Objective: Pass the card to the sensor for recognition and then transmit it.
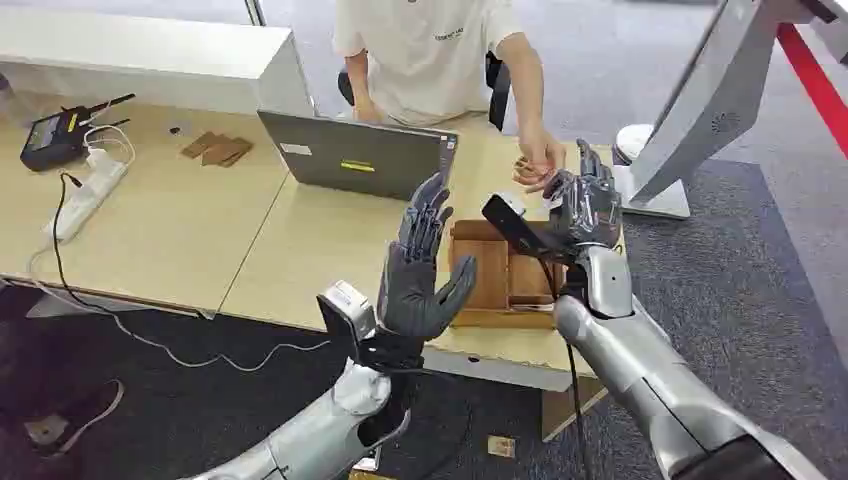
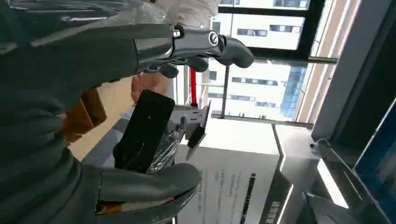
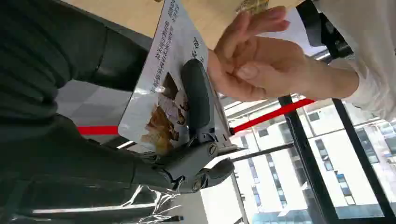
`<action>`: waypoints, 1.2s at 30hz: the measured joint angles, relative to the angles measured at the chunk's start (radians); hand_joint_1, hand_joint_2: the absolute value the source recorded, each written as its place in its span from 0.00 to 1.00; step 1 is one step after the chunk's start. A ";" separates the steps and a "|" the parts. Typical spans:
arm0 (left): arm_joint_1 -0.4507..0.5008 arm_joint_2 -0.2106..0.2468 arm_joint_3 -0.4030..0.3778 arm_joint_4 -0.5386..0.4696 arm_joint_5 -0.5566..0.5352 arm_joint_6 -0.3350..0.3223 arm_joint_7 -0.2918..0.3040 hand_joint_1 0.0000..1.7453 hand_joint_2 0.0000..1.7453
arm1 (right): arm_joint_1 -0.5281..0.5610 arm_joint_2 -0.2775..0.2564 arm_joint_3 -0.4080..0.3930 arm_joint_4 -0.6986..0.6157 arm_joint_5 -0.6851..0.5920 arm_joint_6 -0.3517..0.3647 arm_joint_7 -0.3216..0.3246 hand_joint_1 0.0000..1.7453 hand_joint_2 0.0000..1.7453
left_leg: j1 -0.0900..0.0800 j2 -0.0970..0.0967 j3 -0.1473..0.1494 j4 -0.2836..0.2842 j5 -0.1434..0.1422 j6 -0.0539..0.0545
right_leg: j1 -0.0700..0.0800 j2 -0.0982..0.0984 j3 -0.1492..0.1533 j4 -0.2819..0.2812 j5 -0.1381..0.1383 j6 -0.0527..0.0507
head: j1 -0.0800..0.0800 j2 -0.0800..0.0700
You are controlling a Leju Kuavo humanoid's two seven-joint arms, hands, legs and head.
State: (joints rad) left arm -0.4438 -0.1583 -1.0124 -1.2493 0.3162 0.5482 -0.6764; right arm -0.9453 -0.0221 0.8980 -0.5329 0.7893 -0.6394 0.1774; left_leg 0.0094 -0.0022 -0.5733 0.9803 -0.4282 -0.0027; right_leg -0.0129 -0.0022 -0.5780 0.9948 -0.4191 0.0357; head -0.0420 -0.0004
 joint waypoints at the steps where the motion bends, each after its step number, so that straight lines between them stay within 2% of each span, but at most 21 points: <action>1: 0.000 0.000 0.000 0.000 -0.001 -0.001 0.000 0.00 1.00 | 0.000 -0.001 0.000 0.000 -0.001 -0.002 -0.001 1.00 1.00 | 0.000 0.000 0.000 0.000 0.000 0.000 | 0.000 0.000 0.000 0.000 0.000 0.000 | 0.000 0.000; 12: 0.000 0.000 0.000 0.000 -0.007 -0.004 0.000 0.00 1.00 | 0.000 -0.007 0.000 0.000 -0.013 -0.006 -0.005 1.00 1.00 | 0.000 0.000 0.000 0.000 0.000 0.000 | 0.000 0.000 0.000 0.000 0.000 0.000 | 0.000 0.000; 16: 0.002 0.000 0.000 0.001 -0.041 0.004 0.013 0.00 1.00 | 0.012 -0.010 -0.011 -0.018 -0.080 -0.040 -0.059 1.00 1.00 | 0.000 0.000 0.000 0.000 0.000 0.000 | 0.000 0.000 0.000 0.000 0.000 0.000 | 0.000 0.000; 19: 0.009 0.004 0.008 -0.001 -0.072 0.041 0.047 0.00 1.00 | 0.057 -0.021 -0.048 -0.085 -0.115 -0.057 -0.105 1.00 1.00 | 0.000 0.000 0.000 0.000 0.000 0.000 | 0.000 0.000 0.000 0.000 0.000 0.000 | 0.000 0.000; 22: 0.018 0.009 0.019 -0.010 -0.091 0.076 0.069 0.00 1.00 | 0.130 -0.037 -0.084 -0.162 -0.117 -0.058 -0.103 1.00 1.00 | 0.000 0.000 0.000 0.000 0.000 0.000 | 0.000 0.000 0.000 0.000 0.000 0.000 | 0.000 0.000; 36: 0.077 0.042 0.093 -0.074 -0.188 0.150 0.103 0.00 1.00 | 0.368 -0.140 -0.250 -0.399 -0.182 -0.059 -0.106 1.00 1.00 | 0.000 0.000 0.000 0.000 0.000 0.000 | 0.000 0.000 0.001 0.000 0.000 0.000 | 0.000 0.000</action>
State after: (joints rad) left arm -0.3666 -0.1167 -0.9194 -1.3229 0.1287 0.6977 -0.5733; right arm -0.5772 -0.1618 0.6477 -0.9324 0.6069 -0.6985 0.0710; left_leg 0.0093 -0.0024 -0.5731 0.9803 -0.4284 -0.0026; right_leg -0.0130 -0.0024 -0.5774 0.9946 -0.4192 0.0357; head -0.0420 -0.0004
